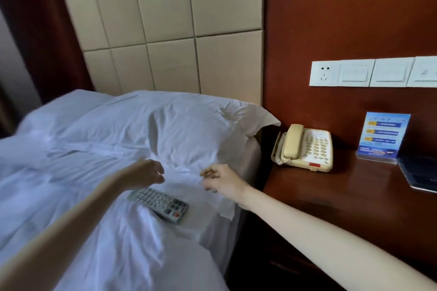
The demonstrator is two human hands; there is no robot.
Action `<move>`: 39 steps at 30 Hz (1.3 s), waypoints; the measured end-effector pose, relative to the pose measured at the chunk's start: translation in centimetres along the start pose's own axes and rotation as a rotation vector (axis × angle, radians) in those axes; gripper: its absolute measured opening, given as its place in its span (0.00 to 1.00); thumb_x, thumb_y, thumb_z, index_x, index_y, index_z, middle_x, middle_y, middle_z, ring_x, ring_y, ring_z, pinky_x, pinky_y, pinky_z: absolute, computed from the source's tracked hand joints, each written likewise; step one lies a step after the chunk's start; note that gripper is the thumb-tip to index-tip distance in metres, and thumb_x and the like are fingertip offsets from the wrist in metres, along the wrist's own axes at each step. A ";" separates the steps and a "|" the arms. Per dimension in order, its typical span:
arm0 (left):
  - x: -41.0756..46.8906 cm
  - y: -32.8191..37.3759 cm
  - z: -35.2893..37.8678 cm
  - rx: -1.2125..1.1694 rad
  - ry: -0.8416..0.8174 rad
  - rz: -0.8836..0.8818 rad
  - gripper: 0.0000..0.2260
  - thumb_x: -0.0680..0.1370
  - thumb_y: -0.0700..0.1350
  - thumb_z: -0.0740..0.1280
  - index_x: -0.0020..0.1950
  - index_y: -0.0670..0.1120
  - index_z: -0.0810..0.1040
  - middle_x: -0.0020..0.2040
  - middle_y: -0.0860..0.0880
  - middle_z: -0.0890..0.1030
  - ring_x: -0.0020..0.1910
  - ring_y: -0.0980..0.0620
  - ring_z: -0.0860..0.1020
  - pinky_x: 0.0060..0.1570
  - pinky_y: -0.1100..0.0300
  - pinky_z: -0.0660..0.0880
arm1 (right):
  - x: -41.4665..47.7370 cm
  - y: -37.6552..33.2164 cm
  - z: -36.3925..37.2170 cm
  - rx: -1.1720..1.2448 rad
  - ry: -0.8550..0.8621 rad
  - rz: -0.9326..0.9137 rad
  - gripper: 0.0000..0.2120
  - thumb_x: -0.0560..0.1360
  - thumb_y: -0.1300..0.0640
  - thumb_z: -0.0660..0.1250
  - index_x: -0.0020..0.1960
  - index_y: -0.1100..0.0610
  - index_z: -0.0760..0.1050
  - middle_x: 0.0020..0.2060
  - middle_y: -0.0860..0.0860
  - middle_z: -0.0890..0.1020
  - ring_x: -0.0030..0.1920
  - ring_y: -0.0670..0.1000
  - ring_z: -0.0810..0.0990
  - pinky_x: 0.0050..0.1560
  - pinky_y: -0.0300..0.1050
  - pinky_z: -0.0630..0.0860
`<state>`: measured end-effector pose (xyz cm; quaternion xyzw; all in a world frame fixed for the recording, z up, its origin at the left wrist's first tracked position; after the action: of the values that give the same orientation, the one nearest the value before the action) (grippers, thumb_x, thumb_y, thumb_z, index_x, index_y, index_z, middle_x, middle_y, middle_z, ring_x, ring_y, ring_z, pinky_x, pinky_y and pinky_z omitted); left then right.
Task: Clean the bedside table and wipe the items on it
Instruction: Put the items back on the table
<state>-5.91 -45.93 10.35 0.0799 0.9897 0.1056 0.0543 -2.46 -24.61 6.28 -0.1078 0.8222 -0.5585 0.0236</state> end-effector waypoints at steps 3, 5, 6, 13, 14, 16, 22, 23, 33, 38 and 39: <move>-0.2 -2.4 1.0 0.058 -0.045 -0.055 0.16 0.76 0.49 0.67 0.62 0.45 0.76 0.58 0.46 0.80 0.56 0.50 0.77 0.52 0.62 0.70 | 0.3 -0.1 3.0 -0.157 -0.079 -0.051 0.16 0.70 0.56 0.72 0.57 0.54 0.76 0.49 0.50 0.80 0.45 0.48 0.76 0.48 0.42 0.73; -0.1 -3.4 1.5 0.091 -0.059 -0.091 0.16 0.76 0.52 0.65 0.61 0.47 0.76 0.59 0.47 0.79 0.55 0.50 0.76 0.52 0.61 0.70 | 0.3 0.0 4.7 -0.282 -0.162 -0.077 0.23 0.70 0.52 0.73 0.62 0.54 0.73 0.54 0.51 0.79 0.47 0.47 0.74 0.46 0.40 0.70; 0.0 -3.8 1.7 0.091 -0.062 -0.105 0.15 0.76 0.53 0.65 0.60 0.48 0.76 0.58 0.47 0.79 0.53 0.51 0.75 0.51 0.61 0.70 | 0.3 0.0 5.4 -0.343 -0.197 -0.087 0.27 0.69 0.50 0.74 0.65 0.55 0.71 0.56 0.52 0.78 0.48 0.47 0.73 0.47 0.39 0.69; 0.6 -4.0 1.9 -0.002 -0.028 -0.134 0.13 0.74 0.52 0.68 0.54 0.46 0.78 0.54 0.46 0.79 0.48 0.51 0.76 0.47 0.59 0.72 | 0.0 -0.5 6.9 -0.447 -0.237 -0.153 0.34 0.68 0.49 0.75 0.69 0.58 0.67 0.62 0.56 0.73 0.60 0.54 0.73 0.52 0.42 0.69; 0.6 -3.8 1.8 -0.015 -0.027 -0.132 0.14 0.73 0.53 0.69 0.54 0.46 0.78 0.53 0.47 0.79 0.47 0.51 0.77 0.46 0.59 0.73 | -0.1 -0.6 6.9 -0.474 -0.235 -0.165 0.34 0.68 0.50 0.75 0.69 0.58 0.67 0.61 0.56 0.73 0.60 0.55 0.73 0.51 0.42 0.68; 0.6 -3.3 1.7 -0.048 -0.040 -0.126 0.14 0.73 0.53 0.69 0.54 0.46 0.78 0.52 0.47 0.80 0.41 0.53 0.77 0.36 0.62 0.74 | -0.2 -0.6 6.6 -0.516 -0.220 -0.185 0.34 0.66 0.52 0.76 0.68 0.58 0.67 0.60 0.56 0.73 0.58 0.55 0.73 0.48 0.42 0.67; 1.1 1.6 0.5 -0.113 0.013 -0.018 0.14 0.76 0.50 0.66 0.50 0.39 0.81 0.45 0.42 0.80 0.39 0.50 0.75 0.33 0.62 0.68 | -0.4 -1.0 1.4 -0.494 -0.080 -0.203 0.33 0.63 0.54 0.76 0.65 0.56 0.71 0.55 0.54 0.78 0.53 0.52 0.76 0.46 0.40 0.70; 1.2 2.8 0.2 -0.147 0.027 -0.001 0.13 0.76 0.50 0.67 0.50 0.40 0.81 0.44 0.42 0.79 0.39 0.49 0.75 0.32 0.61 0.68 | -0.5 -1.2 0.1 -0.485 -0.062 -0.202 0.32 0.62 0.55 0.76 0.65 0.56 0.71 0.54 0.53 0.79 0.51 0.52 0.76 0.45 0.39 0.71; 2.7 16.3 2.0 -0.255 -0.115 0.273 0.13 0.77 0.55 0.65 0.50 0.48 0.81 0.43 0.50 0.80 0.39 0.54 0.75 0.38 0.61 0.71 | -4.1 0.3 -13.5 -0.708 0.018 -0.184 0.24 0.63 0.58 0.74 0.58 0.53 0.75 0.48 0.49 0.74 0.47 0.47 0.71 0.43 0.38 0.66; 3.1 23.3 4.0 -0.217 -0.258 0.394 0.12 0.77 0.51 0.66 0.55 0.46 0.79 0.44 0.48 0.78 0.39 0.53 0.75 0.32 0.64 0.72 | -6.7 2.1 -18.9 -0.786 0.009 -0.090 0.25 0.64 0.60 0.72 0.60 0.54 0.74 0.49 0.48 0.74 0.50 0.49 0.72 0.47 0.41 0.70; 3.1 24.5 4.4 -0.208 -0.294 0.416 0.12 0.76 0.50 0.67 0.56 0.46 0.78 0.45 0.48 0.77 0.40 0.53 0.75 0.32 0.65 0.72 | -7.2 2.4 -19.8 -0.805 0.010 -0.072 0.26 0.64 0.60 0.72 0.61 0.54 0.74 0.51 0.49 0.74 0.51 0.49 0.71 0.49 0.43 0.70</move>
<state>-4.86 -20.87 11.10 0.2897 0.9174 0.2028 0.1826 1.03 -4.22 10.89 -0.1345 0.9710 -0.1926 -0.0442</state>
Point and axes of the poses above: each hand's wrist, its own x-axis towards the middle knuckle, its own z-axis out of the palm, y = z × x, the point moved 4 cm from there along x, towards the middle knuckle
